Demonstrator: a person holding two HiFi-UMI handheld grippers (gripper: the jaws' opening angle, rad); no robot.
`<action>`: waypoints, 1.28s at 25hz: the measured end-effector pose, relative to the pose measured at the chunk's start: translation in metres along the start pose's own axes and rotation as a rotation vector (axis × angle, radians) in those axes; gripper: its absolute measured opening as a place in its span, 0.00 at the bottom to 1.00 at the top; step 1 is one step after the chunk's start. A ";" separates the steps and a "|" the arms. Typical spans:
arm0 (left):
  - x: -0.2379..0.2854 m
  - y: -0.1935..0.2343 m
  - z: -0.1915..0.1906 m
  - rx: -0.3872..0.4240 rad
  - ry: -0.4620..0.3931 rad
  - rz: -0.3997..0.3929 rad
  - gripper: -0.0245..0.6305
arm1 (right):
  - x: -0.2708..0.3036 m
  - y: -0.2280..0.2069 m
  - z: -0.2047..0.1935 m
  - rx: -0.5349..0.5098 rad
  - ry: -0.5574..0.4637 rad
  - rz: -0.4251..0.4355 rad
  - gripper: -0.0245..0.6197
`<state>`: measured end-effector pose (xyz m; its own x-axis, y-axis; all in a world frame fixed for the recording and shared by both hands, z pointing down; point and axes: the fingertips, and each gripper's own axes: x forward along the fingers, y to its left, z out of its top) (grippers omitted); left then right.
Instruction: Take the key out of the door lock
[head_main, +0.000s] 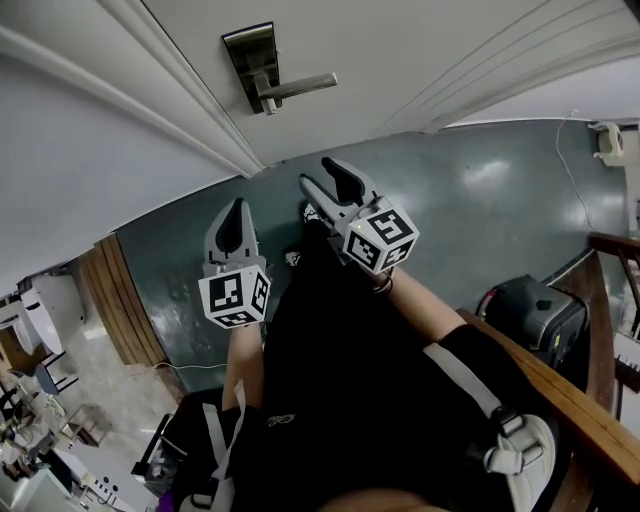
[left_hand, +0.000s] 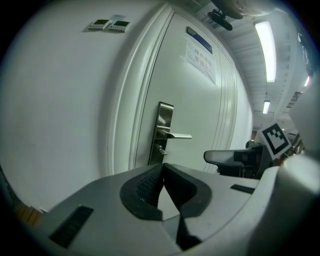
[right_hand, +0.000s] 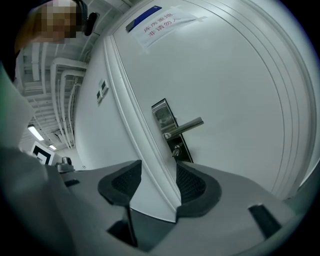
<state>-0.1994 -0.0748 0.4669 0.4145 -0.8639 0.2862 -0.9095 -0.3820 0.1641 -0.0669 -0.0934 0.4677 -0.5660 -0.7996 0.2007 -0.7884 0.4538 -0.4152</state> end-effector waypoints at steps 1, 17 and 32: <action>0.001 0.003 -0.002 -0.003 0.003 0.003 0.07 | 0.004 0.000 -0.001 0.003 0.003 0.002 0.39; 0.042 0.045 -0.001 -0.040 0.023 0.068 0.07 | 0.077 -0.021 -0.006 0.097 0.045 0.040 0.36; 0.064 0.055 -0.004 -0.020 0.078 0.106 0.07 | 0.124 -0.050 -0.001 0.309 0.012 0.078 0.33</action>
<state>-0.2232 -0.1495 0.4979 0.3185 -0.8706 0.3749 -0.9477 -0.2832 0.1475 -0.0978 -0.2151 0.5144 -0.6260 -0.7617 0.1673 -0.6331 0.3711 -0.6792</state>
